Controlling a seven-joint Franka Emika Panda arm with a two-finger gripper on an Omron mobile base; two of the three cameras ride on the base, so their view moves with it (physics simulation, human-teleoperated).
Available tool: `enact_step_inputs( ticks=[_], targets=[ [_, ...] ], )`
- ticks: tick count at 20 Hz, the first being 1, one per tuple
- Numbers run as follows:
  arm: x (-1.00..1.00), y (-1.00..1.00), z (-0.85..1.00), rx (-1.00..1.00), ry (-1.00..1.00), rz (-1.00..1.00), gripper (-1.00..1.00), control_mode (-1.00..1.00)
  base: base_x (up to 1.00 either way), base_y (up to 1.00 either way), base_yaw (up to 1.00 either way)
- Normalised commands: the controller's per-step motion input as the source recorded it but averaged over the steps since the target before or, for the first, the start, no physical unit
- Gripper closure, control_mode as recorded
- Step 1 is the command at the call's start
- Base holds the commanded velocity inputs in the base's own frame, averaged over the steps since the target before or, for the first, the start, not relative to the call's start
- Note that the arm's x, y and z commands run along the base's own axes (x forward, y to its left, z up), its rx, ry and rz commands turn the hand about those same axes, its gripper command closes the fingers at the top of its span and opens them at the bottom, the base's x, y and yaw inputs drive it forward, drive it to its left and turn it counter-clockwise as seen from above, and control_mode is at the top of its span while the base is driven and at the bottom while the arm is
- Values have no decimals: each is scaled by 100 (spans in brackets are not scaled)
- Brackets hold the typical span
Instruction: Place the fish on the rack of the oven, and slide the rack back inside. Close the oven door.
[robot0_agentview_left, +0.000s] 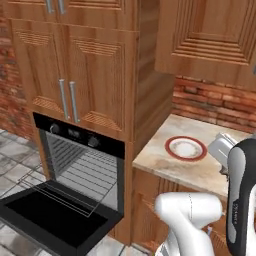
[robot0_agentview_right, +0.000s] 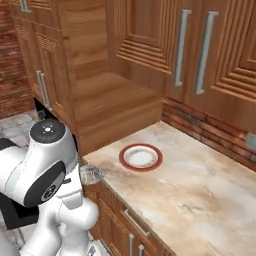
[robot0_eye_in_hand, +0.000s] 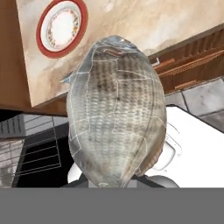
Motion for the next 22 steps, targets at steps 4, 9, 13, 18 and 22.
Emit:
enact_step_inputs(
  ticks=[4, 9, 13, 18, 22],
  targets=[
    [0, 0, 0, 0, 0, 0, 100, 100, 0, 47, 69],
    [0, 0, 0, 0, 0, 0, 100, 100, 2, 52, 63],
    [0, 0, 0, 0, 0, 0, 100, 100, 25, 52, 52],
    [0, 0, 0, 0, 0, 0, 100, 100, 40, 26, 34],
    [0, 0, 0, 0, 0, 0, 100, 100, 14, -17, 2]
  ],
)
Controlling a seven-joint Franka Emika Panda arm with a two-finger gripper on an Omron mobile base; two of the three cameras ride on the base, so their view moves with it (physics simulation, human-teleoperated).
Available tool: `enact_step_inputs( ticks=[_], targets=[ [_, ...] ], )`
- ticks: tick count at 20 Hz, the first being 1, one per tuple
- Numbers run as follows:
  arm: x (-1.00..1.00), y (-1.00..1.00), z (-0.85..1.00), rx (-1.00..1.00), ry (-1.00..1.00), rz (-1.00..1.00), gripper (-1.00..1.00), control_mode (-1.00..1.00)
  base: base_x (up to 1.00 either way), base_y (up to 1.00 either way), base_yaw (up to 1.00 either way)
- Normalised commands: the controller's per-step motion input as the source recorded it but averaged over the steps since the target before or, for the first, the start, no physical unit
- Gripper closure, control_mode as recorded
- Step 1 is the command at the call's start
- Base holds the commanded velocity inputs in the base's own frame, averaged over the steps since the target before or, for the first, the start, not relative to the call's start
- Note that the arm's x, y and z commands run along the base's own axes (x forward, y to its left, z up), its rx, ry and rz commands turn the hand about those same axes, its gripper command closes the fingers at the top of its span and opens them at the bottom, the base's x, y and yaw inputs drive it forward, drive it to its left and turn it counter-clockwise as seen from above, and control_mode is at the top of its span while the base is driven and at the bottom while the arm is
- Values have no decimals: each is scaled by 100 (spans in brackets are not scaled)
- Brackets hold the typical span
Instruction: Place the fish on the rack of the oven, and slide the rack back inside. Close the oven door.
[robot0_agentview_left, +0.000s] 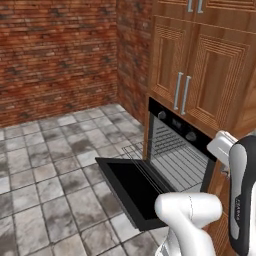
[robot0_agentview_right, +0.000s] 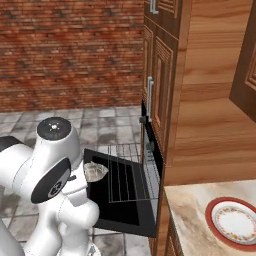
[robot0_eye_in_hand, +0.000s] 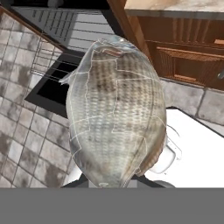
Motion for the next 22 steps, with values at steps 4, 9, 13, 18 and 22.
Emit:
enact_step_inputs(
  ticks=[4, 9, 13, 18, 22],
  targets=[
    [0, 0, 0, 0, 0, 0, 100, 100, 9, -23, 0],
    [0, 0, 0, 0, 0, 0, 100, 100, 30, 5, -4],
    [24, 17, -2, 0, 0, -4, 100, -100, 24, 13, -3],
    [46, 33, -6, -1, 3, -7, 100, -100, 0, 0, 0],
    [45, 20, -12, 0, 7, -2, 100, -100, 0, 0, 0]
  ],
)
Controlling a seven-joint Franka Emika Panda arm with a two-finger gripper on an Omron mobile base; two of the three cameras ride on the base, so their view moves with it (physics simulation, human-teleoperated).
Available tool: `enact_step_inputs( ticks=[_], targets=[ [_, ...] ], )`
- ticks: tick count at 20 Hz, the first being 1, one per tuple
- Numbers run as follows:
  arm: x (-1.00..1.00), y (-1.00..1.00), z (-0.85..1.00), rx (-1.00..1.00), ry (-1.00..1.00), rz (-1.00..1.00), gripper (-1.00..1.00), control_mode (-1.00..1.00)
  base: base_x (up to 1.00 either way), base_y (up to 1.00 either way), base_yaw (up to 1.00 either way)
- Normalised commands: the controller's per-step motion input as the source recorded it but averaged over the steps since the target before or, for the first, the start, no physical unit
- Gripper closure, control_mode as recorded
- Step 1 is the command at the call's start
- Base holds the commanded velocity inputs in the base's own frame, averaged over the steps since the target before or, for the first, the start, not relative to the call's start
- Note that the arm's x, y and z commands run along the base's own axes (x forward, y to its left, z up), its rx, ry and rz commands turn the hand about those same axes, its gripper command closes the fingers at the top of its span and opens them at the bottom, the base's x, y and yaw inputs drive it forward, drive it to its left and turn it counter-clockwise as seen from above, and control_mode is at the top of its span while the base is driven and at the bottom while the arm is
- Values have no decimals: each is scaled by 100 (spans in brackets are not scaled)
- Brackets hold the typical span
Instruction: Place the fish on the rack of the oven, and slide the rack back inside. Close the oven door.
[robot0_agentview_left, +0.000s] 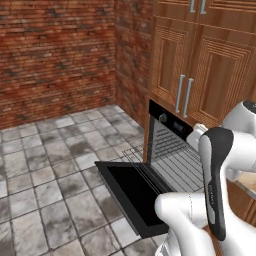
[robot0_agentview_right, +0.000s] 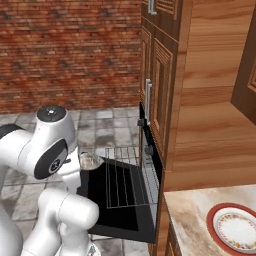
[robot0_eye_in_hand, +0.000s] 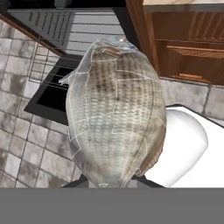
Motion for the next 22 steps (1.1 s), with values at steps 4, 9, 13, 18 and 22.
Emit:
enact_step_inputs(
  ticks=[4, 9, 13, 18, 22],
  targets=[
    [47, 18, -20, 0, 5, 0, 100, -100, 0, 0, 0],
    [58, 28, -28, -3, 5, 0, 100, -100, 0, 0, 0],
    [69, 6, -38, -3, 6, 0, 100, -100, 0, 0, 0],
    [68, 0, -48, -3, 9, -1, 100, -100, 0, 0, 0],
    [60, -3, -51, -3, 5, -1, 100, -100, 0, 0, 0]
  ],
)
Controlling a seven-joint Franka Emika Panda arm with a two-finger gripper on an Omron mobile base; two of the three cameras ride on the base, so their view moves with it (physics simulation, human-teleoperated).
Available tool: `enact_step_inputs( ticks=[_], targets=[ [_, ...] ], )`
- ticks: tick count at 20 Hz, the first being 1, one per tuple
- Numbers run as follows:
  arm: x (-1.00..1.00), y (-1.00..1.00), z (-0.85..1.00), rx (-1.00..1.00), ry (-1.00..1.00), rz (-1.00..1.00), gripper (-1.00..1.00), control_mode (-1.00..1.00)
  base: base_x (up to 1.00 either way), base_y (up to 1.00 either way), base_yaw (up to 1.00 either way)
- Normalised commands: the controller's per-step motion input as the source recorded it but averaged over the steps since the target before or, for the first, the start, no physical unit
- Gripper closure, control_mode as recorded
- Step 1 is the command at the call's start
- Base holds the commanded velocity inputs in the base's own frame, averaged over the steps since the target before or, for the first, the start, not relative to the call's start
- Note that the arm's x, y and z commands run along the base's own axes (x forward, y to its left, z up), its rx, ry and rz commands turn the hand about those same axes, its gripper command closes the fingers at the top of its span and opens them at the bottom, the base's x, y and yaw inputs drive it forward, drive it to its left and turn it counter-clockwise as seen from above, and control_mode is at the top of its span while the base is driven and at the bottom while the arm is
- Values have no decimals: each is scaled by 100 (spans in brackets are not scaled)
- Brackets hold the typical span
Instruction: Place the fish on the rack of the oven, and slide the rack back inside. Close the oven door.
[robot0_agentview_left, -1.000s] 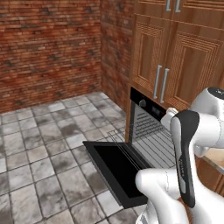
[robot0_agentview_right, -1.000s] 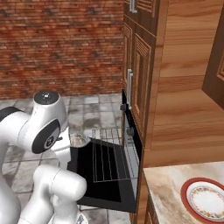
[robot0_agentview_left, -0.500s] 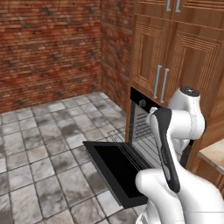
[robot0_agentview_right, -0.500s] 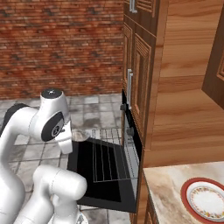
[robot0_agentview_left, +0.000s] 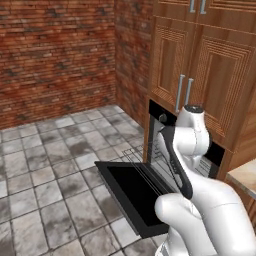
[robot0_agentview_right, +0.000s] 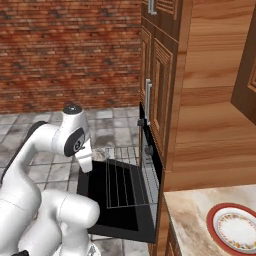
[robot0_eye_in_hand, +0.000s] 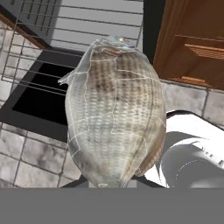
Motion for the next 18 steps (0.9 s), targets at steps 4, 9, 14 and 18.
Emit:
enact_step_inputs(
  ticks=[4, 9, 14, 18],
  targets=[
    [54, -7, -58, -3, 1, 0, 100, -100, 0, 0, 0],
    [39, -21, -55, -1, 0, 0, 100, -100, 0, 0, 0],
    [33, -27, -45, 0, 0, 0, 100, -100, 0, 0, 0],
    [46, -6, -33, 0, 0, 0, 100, -100, 0, 0, 0]
  ],
)
